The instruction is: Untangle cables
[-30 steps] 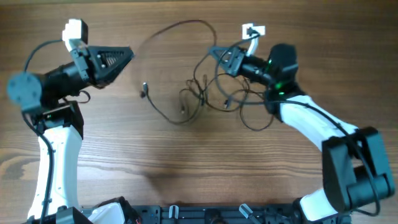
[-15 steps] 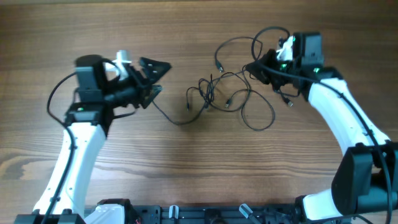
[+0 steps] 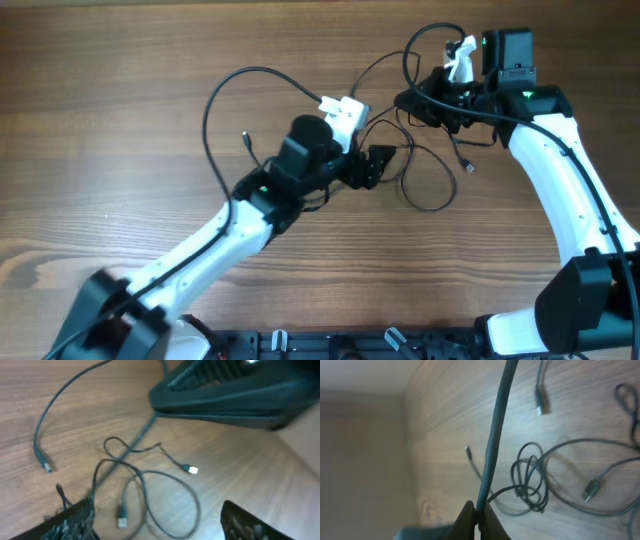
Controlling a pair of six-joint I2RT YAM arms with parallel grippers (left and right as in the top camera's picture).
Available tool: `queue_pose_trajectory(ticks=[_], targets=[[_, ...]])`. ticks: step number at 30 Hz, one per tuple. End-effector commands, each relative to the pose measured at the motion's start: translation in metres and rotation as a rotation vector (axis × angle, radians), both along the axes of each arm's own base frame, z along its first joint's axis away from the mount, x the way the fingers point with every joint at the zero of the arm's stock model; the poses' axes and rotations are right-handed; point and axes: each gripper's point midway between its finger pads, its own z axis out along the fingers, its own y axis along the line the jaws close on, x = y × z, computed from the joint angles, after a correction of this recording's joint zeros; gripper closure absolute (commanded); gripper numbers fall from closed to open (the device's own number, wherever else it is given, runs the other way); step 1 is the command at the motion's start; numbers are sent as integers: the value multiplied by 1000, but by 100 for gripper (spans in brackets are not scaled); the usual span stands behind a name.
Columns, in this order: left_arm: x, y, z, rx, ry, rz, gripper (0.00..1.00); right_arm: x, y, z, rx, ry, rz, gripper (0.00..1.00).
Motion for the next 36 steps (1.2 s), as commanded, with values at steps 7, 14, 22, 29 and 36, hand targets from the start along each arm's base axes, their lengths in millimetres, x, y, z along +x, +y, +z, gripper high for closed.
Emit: queue_pose_trajectory(ticks=[7,14,22,29,36], targets=[[41,10,-32,101,-87,151,96,-38,20,22,131,69,145,95],[70,62,-13,-235,201,473,96,-15,-22,-16,-253,-92,117,5],[67,84,22,-687,642,526,96,-58,72,-19,-127,-544,708,1],[47,67,27,-735,804,409,96,-46,120,-15,-211,-798,767,18],[53,89,31,-763,835,380,96,-36,115,-18,-226,-703,660,95]])
